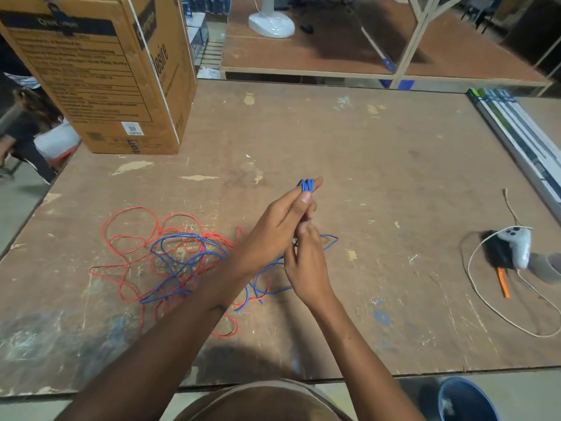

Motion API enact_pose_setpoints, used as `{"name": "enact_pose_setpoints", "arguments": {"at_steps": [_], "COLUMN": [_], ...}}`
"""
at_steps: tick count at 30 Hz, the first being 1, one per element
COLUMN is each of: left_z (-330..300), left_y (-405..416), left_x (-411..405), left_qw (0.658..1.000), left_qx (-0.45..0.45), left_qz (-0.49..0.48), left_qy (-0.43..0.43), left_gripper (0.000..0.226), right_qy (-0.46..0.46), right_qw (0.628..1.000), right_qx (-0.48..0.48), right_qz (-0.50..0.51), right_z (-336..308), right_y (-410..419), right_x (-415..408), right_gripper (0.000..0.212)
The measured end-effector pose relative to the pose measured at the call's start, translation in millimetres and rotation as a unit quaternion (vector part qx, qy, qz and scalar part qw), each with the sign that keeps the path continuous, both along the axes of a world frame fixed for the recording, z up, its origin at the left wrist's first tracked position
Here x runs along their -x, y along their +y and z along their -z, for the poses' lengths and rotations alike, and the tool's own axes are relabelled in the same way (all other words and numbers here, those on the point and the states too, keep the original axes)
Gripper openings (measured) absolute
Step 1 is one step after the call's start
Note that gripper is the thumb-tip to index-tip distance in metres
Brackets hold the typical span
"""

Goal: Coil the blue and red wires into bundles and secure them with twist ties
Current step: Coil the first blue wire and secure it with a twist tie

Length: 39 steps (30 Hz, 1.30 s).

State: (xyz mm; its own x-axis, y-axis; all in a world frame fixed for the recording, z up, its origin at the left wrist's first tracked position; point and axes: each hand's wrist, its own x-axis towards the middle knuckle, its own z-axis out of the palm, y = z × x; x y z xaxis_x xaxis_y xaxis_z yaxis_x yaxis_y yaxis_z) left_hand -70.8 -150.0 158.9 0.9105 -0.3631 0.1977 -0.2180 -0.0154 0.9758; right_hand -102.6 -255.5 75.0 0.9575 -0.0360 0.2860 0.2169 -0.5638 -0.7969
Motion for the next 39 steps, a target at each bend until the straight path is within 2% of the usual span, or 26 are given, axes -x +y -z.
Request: {"name": "enact_pose_setpoints", "arguments": {"at_steps": [4, 6, 8, 10, 12, 15, 16, 19, 21, 23, 25, 26, 28, 30, 31, 32, 33, 36, 37, 39], "left_z": [13, 21, 24, 28, 33, 42, 43, 43, 42, 37, 32, 29, 27, 27, 26, 28, 30, 38, 41, 43], "left_y": [1, 6, 11, 13, 15, 21, 23, 30, 32, 27, 19, 18, 21, 29, 32, 35, 36, 38, 38, 37], "left_x": [-13, -24, -29, -29, -32, -42, -43, -39, -34, -27, -25, -28, -37, -49, -53, -56, -59, -62, -62, -60], "left_qw": [0.991, 0.975, 0.947, 0.902, 0.85, 0.756, 0.75, 0.795, 0.811, 0.817, 0.81, 0.812, 0.838, 0.878, 0.891, 0.899, 0.903, 0.904, 0.905, 0.91], "left_qx": [-0.097, -0.158, -0.221, -0.303, -0.381, -0.462, -0.463, -0.447, -0.445, -0.444, -0.462, -0.469, -0.458, -0.43, -0.419, -0.412, -0.41, -0.419, -0.419, -0.409], "left_qz": [-0.023, -0.029, -0.016, -0.006, -0.019, -0.091, -0.092, -0.034, 0.011, 0.035, 0.031, 0.026, 0.026, 0.04, 0.046, 0.05, 0.048, 0.026, 0.019, -0.002], "left_qy": [-0.087, -0.153, -0.234, -0.307, -0.363, -0.454, -0.462, -0.408, -0.379, -0.367, -0.359, -0.346, -0.293, -0.207, -0.169, -0.139, -0.117, -0.077, -0.068, -0.066], "left_gripper": [0.03, 0.033, 0.047, 0.065, 0.074, 0.036, 0.033, 0.042, 0.047, 0.049, 0.05, 0.053, 0.059, 0.056, 0.057, 0.057, 0.056, 0.055, 0.056, 0.058], "right_qy": [-0.011, -0.001, 0.019, 0.071, 0.143, 0.22, 0.248, 0.32, 0.374, 0.434, 0.489, 0.498, 0.48, 0.454, 0.439, 0.423, 0.405, 0.329, 0.304, 0.283], "right_qw": [0.998, 0.995, 0.98, 0.987, 0.99, 0.973, 0.963, 0.926, 0.885, 0.827, 0.743, 0.701, 0.646, 0.609, 0.605, 0.62, 0.657, 0.809, 0.845, 0.878], "right_qx": [0.011, 0.09, 0.195, 0.141, 0.017, -0.063, -0.105, -0.185, -0.247, -0.339, -0.441, -0.49, -0.567, -0.624, -0.639, -0.636, -0.613, -0.476, -0.433, -0.386], "right_qz": [-0.066, -0.031, 0.038, 0.032, 0.004, -0.024, -0.031, -0.08, -0.124, -0.116, -0.123, -0.142, -0.176, -0.184, -0.183, -0.18, -0.169, -0.103, -0.073, -0.012], "right_z": [-21, -27, -25, -24, -26, -32, -35, -49, -60, -62, -57, -52, -38, -27, -23, -21, -20, -21, -22, -26], "right_y": [6, 3, -4, -13, -19, -31, -37, -61, -76, -84, -85, -85, -83, -82, -80, -78, -73, -53, -46, -37], "right_x": [6, 8, 3, 0, -2, -4, -5, -8, -11, -19, -27, -29, -29, -25, -23, -20, -17, -10, -9, -9], "right_gripper": [0.02, 0.017, 0.014, 0.012, 0.024, 0.027, 0.026, 0.026, 0.03, 0.034, 0.032, 0.033, 0.043, 0.057, 0.06, 0.058, 0.053, 0.032, 0.03, 0.032]}}
